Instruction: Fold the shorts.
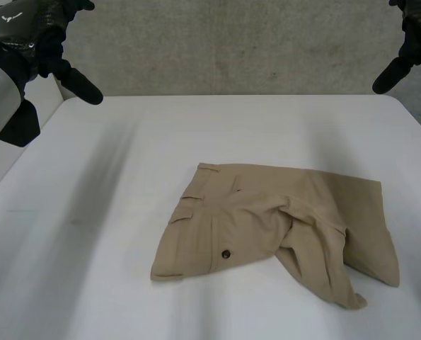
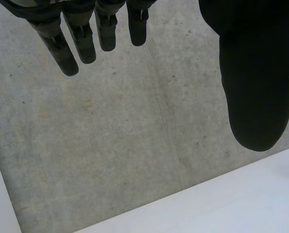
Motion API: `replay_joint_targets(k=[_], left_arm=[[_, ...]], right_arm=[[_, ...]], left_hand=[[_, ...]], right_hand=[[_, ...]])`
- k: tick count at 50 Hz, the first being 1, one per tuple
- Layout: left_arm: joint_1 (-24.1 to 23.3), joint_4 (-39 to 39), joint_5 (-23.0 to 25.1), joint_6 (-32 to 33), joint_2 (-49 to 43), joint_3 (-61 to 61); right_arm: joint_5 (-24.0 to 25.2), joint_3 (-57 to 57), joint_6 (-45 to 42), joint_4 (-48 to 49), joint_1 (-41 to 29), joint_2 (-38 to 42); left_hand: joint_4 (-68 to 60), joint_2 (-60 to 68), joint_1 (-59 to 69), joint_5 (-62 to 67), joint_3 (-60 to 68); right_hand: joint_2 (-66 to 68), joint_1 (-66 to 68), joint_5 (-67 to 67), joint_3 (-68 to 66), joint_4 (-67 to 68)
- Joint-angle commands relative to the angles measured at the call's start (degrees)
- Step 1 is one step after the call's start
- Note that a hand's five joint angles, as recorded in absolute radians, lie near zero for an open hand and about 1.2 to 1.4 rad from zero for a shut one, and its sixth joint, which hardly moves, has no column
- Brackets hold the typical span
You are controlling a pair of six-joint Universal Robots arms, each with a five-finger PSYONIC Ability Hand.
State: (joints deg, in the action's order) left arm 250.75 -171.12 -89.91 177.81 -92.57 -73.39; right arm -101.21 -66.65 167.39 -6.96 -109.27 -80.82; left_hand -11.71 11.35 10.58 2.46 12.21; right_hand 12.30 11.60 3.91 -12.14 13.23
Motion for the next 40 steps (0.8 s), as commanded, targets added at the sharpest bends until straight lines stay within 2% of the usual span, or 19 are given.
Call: replay_joint_targets(k=[1,8,10,17,22,27,31,34,37,40], left_arm=[[0.0,-0.2,0.1,0.0,0.2,-0.1],[-0.2,-0.4,0.3,0.0,0.2,-1.2],[-1.3,-0.7,0.6,0.0,-0.2,-2.2],[-6.3,-4.0,7.4,2.5,-5.6,-5.0],[-10.4,-4.9,8.8,6.3,-11.3,-6.6],[-16.2,-7.8,8.8,11.1,-21.9,-5.0],[-18.2,-9.1,8.7,14.1,-28.4,-3.9],[-19.2,-9.8,8.5,16.1,-32.3,-2.7],[-19.8,-10.5,8.1,17.3,-34.4,-1.9],[-19.9,-11.4,6.9,18.5,-36.6,-1.1]], right_arm=[[0.2,-0.1,-0.1,0.0,-0.2,0.1],[4.5,-1.2,-4.8,-0.2,-0.7,0.2],[7.9,-2.5,-10.9,-0.7,-0.8,0.0],[12.6,-6.4,-22.8,-5.8,-0.3,0.3],[15.1,-13.7,-23.3,-7.8,0.0,0.5],[17.8,-21.4,-23.3,-7.5,1.3,0.5],[19.5,-25.4,-23.1,-6.8,3.6,0.4],[23.0,-31.9,-23.0,-3.6,6.8,0.5],[24.0,-35.2,-22.8,-0.3,8.1,0.6],[24.0,-36.5,-22.4,1.7,8.6,0.8]], left_hand=[[1.7,-1.3,-0.5,-2.4,-2.2],[1.5,-1.1,-0.4,-2.2,-2.0],[1.2,-0.8,0.0,-1.9,-1.7],[0.7,-0.3,0.5,-1.4,-1.2],[0.3,0.0,0.8,-1.1,-0.8],[-0.9,1.2,2.0,0.1,0.4],[-1.0,1.4,2.2,0.3,0.5],[-1.4,1.7,2.5,0.6,0.9],[-2.2,2.6,3.3,1.5,1.7],[-10.1,10.4,11.2,9.3,9.6]], right_hand=[[-2.3,-1.6,-3.9,2.1,-3.2],[-2.3,-1.6,-3.9,2.1,-3.2],[-2.3,-1.6,-3.9,2.1,-3.2],[-2.3,-1.6,-3.9,2.1,-3.2],[-2.3,-1.6,-3.9,2.1,-3.2],[-2.3,-1.6,-3.9,2.1,-3.2],[-2.3,-1.6,-3.9,2.1,-3.2],[-2.3,-1.6,-3.9,2.1,-3.2],[-2.3,-1.6,-3.9,2.1,-3.2],[1.6,2.3,0.0,-1.8,0.7]])
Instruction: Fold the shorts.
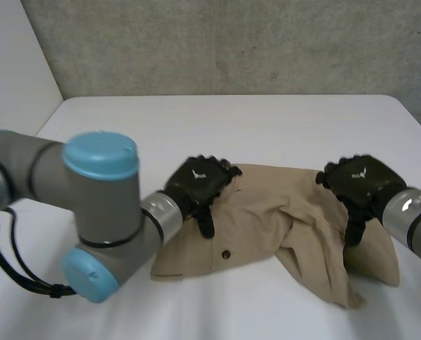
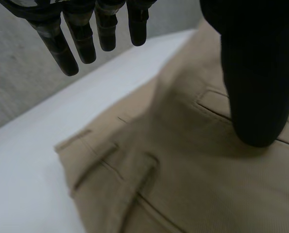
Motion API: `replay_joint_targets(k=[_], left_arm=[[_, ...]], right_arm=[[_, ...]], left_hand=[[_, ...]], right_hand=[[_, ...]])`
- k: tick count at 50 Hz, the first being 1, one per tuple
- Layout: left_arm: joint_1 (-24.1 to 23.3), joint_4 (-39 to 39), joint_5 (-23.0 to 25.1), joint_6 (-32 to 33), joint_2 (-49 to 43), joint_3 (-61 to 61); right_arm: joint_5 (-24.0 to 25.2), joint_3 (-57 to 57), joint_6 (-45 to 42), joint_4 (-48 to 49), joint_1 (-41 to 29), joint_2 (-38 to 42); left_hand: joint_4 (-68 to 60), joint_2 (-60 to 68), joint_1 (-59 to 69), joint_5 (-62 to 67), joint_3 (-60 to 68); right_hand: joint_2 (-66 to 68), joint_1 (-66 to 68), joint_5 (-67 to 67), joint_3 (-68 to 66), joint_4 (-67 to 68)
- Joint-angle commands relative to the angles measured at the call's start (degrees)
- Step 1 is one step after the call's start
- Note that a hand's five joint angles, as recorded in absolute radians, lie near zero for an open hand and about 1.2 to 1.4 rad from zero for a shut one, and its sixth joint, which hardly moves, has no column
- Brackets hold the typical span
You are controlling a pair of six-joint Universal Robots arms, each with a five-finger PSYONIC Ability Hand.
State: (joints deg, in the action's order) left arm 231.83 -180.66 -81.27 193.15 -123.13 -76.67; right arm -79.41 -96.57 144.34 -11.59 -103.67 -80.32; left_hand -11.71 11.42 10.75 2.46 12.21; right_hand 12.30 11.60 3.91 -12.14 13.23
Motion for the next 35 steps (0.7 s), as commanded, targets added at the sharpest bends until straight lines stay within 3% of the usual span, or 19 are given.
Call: replay_joint_targets(k=[1,2,3,4,5,7,9,16,21,28,35], left_arm=[[-1.0,-2.2,-2.1,3.3,-6.4,2.3],[-1.0,-2.9,-3.2,3.6,-6.8,2.7],[-1.0,-2.9,-3.2,3.6,-6.8,2.8],[-1.0,-3.3,-3.7,3.6,-6.9,3.0],[-0.9,-4.4,-4.8,3.6,-6.7,3.3],[-0.9,-6.1,-6.7,3.4,-6.1,3.2],[-0.7,-6.3,-8.5,3.1,-4.1,2.8],[-1.1,-5.3,-9.5,3.1,6.6,-3.5],[-1.0,-2.0,-9.4,2.9,19.1,-8.3],[-0.9,1.7,-9.3,2.9,32.7,-10.0],[-0.4,2.6,-9.4,0.7,45.1,-8.9]], right_arm=[[2.4,-7.0,1.1,7.4,3.3,0.4],[2.5,-7.0,1.3,7.9,3.4,0.5],[2.5,-7.0,1.3,7.9,3.4,0.5],[2.6,-6.9,1.6,9.0,3.4,1.2],[2.6,-6.9,1.6,9.0,3.4,1.2],[2.7,-6.4,1.7,9.2,3.3,2.4],[2.7,-6.0,1.6,9.1,2.9,3.0],[2.2,-4.0,1.7,9.4,3.3,1.4],[2.1,-0.7,2.9,7.4,2.9,-11.5],[2.7,5.9,6.5,1.1,2.6,-19.3],[6.5,13.7,9.0,-4.4,2.5,-24.8]], left_hand=[[-15.1,15.4,16.1,14.4,14.6],[-28.1,28.4,29.1,27.4,27.6],[-28.3,28.6,29.2,27.5,27.8],[-34.4,34.7,35.4,33.7,33.9],[-46.2,46.4,47.1,45.4,45.7],[-61.3,61.6,62.3,60.6,60.8],[-68.3,68.5,69.2,67.5,67.8],[-68.3,68.6,69.2,67.5,67.8],[-68.3,68.6,69.2,67.5,67.8],[-68.3,68.6,69.2,67.5,67.8],[-68.3,68.6,69.2,67.5,67.8]], right_hand=[[16.8,17.5,15.2,-17.0,15.9],[25.3,26.0,23.7,-25.4,24.4],[25.4,26.1,23.8,-25.5,24.4],[51.4,52.0,49.7,-51.5,50.4],[51.6,52.3,50.0,-51.8,50.7],[67.6,68.3,66.0,-67.8,66.7],[67.7,68.4,66.1,-67.9,66.8],[67.7,68.4,66.1,-67.9,66.8],[67.7,68.4,66.1,-67.9,66.8],[67.7,68.4,66.1,-67.9,66.8],[67.7,68.4,66.1,-67.9,66.8]])
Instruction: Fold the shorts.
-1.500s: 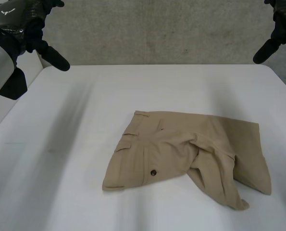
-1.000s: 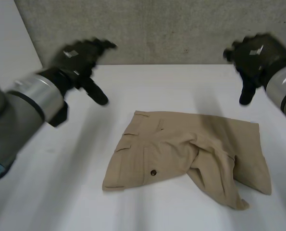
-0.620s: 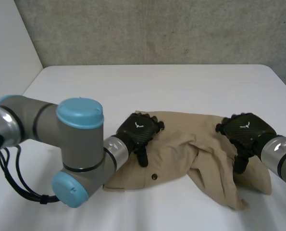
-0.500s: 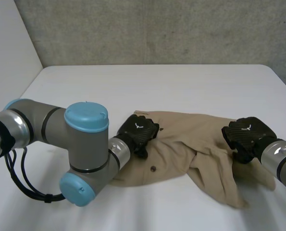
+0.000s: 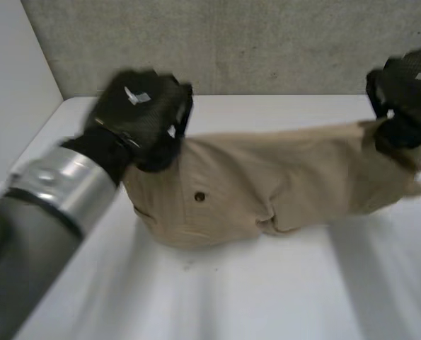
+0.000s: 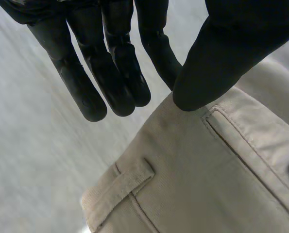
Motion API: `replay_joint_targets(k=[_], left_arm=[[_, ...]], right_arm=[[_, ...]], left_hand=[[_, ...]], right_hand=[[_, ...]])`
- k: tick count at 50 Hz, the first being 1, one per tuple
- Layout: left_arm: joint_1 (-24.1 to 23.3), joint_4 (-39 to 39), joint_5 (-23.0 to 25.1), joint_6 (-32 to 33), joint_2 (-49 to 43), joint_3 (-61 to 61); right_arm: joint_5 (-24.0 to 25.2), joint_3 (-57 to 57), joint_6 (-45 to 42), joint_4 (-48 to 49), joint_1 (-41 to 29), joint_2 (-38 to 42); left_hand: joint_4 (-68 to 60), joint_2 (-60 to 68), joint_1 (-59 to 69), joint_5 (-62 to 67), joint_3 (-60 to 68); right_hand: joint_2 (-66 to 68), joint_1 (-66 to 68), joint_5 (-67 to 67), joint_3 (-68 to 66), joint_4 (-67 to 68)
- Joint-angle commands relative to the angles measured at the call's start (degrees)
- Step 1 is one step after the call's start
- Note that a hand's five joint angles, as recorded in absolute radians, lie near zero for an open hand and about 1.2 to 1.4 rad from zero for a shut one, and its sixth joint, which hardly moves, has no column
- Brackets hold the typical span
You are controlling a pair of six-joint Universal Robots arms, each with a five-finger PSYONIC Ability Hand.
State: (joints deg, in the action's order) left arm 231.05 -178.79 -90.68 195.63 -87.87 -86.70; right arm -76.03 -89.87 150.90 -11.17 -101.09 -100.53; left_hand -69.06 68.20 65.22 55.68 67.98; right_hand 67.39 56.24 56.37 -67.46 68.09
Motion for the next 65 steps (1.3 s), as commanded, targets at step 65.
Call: replay_joint_targets(k=[65], left_arm=[[9.2,-1.6,-0.4,-7.3,-16.5,-15.2]], right_arm=[[-7.9,-15.6,0.7,-1.8,-10.5,16.0]], left_hand=[[44.2,-43.4,-40.4,-40.8,-43.1]], right_hand=[[-47.5,-36.4,-46.5,47.6,-48.2]])
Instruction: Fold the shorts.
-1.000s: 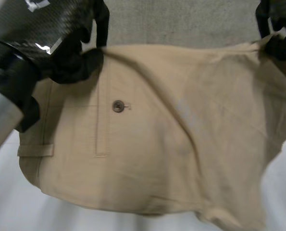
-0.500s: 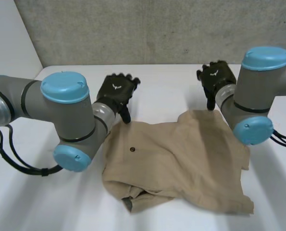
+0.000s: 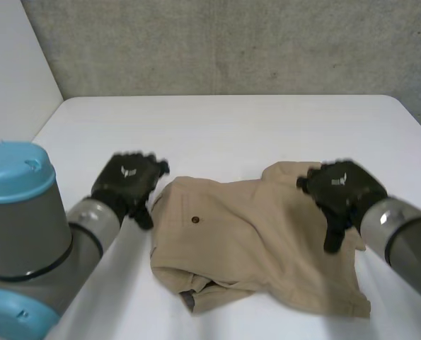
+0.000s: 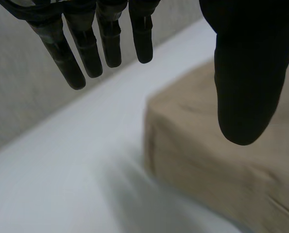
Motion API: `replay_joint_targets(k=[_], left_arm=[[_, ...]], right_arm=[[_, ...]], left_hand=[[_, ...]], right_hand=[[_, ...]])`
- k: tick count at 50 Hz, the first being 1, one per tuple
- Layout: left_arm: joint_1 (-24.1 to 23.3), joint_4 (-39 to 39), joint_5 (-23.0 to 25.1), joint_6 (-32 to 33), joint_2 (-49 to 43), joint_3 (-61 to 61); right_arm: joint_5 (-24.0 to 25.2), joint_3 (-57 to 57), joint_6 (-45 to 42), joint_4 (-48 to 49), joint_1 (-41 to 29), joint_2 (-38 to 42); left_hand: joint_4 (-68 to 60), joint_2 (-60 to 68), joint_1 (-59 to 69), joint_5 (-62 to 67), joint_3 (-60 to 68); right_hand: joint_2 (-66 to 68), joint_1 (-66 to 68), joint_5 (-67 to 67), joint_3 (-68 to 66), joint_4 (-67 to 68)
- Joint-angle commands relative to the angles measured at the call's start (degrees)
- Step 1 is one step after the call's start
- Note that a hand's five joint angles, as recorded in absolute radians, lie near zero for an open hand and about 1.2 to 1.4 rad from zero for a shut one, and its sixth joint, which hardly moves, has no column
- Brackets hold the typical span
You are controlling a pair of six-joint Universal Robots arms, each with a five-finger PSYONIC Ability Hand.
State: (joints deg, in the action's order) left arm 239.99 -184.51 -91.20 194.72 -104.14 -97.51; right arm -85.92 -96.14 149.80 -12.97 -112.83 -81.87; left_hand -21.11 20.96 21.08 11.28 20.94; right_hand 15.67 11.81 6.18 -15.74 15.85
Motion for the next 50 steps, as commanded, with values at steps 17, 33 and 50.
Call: replay_joint_targets(k=[17,33,50], left_arm=[[-0.5,-1.0,0.1,-10.4,-6.1,-5.4],[-2.0,-4.2,-0.1,-9.6,-0.9,-4.9],[0.4,-3.2,0.0,-9.5,27.0,1.3]], right_arm=[[3.7,-21.1,1.8,12.4,5.1,-1.9],[3.7,-17.8,1.0,16.0,5.1,-1.8],[6.0,2.0,2.2,2.9,4.1,-21.7]], left_hand=[[-22.4,22.5,22.4,22.2,22.5],[-58.9,59.0,58.9,58.7,59.1],[-58.9,59.0,58.9,58.7,59.1]], right_hand=[[20.3,24.1,19.8,-20.2,20.1],[64.3,68.2,63.8,-64.3,64.2],[64.3,68.2,63.8,-64.3,64.2]])
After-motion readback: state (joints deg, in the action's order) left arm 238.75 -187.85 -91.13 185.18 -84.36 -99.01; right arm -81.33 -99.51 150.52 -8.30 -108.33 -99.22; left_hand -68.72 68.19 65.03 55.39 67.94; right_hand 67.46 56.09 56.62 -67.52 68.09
